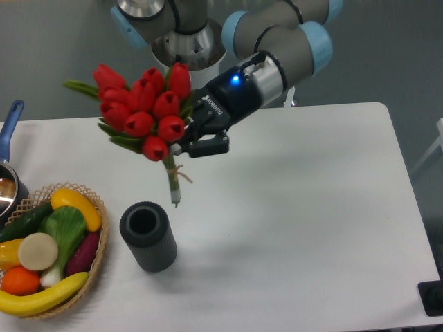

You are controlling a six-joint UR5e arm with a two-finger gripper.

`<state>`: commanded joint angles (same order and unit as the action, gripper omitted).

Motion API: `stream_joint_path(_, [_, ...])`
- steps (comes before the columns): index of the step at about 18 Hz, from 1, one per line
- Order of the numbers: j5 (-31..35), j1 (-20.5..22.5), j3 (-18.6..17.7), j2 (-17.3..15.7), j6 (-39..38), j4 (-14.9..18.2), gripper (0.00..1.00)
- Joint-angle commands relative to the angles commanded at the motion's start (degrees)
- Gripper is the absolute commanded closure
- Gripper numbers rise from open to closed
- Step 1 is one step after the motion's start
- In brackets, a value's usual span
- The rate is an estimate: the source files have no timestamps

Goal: Insert the flowers into the vase
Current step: 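Carry the tulips over the black vase, stems pointing down, then lower the tulip stems into the black vase opening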

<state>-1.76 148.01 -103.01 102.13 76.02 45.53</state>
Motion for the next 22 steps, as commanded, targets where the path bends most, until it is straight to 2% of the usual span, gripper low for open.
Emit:
stream_joint_path(7, [-0.44,-1.85,0.44,1.84,0.36,0.09,0.65])
stream_joint_path(16, [-0.35,-2.38,-1.76,2.64,0.36,0.09,0.65])
stream_joint_path(22, [0.44,-2.47,-2.63,4.66,0.27,0.18,0.65])
